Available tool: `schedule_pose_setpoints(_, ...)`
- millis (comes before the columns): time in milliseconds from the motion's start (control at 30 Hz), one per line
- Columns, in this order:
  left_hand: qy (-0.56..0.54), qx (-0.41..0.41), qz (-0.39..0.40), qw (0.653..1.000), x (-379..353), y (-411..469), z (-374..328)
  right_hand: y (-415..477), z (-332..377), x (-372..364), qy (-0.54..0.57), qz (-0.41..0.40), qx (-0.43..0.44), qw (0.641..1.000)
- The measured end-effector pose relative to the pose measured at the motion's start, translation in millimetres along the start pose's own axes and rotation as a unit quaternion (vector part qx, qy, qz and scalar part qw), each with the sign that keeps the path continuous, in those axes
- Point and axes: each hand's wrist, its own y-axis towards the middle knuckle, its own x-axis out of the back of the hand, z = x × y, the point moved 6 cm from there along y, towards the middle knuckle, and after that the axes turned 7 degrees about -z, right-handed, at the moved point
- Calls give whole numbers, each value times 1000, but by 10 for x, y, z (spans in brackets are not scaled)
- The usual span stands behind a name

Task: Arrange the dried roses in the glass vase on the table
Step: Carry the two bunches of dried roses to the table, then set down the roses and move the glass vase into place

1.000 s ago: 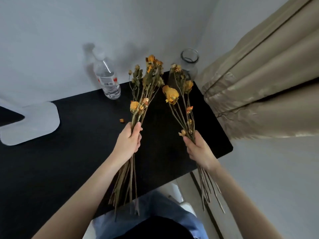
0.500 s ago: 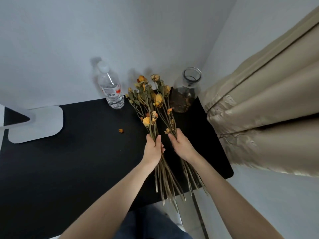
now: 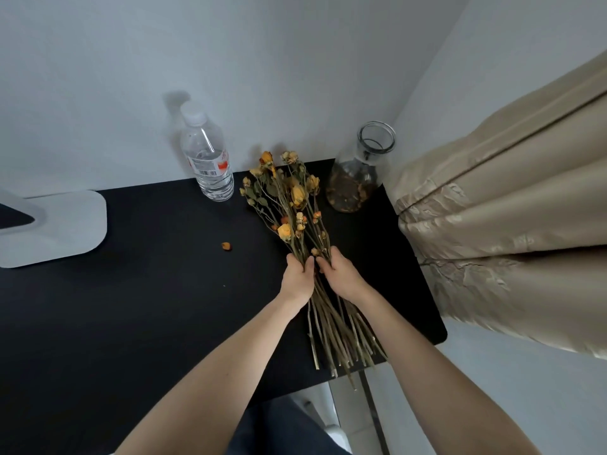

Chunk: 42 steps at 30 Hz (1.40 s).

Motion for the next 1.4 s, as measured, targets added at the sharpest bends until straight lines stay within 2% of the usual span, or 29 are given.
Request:
schedule_pose_setpoints(367,140,-41,38,989,-39,140,80,76,-118,6,-77,-38,-15,996)
schedule_pose_setpoints(767,274,-57,29,960,215,156,119,21,-198,126,-42,-48,-7,998)
schedule_pose_setpoints(867,236,-74,42,968,355,63,70,-55,-225,187,-37,-54,-22,998)
schedule_pose_setpoints(967,152,-72,48,985,609,-97,101,-197,-234,294,-38,-91,-22,995)
schedule_pose_setpoints(1100,81,-46,-2,996,1129,-274,268,-517,-188,428,-6,-173,2,985)
schedule_pose_setpoints(1267,20,-26,-88,996,1728,-387,574,-892,-62,267,33,-212,78,974)
schedule_pose_setpoints(1400,2,-85,-100,991,1890,-329,684,-866,115,-38,55,-192,152,968)
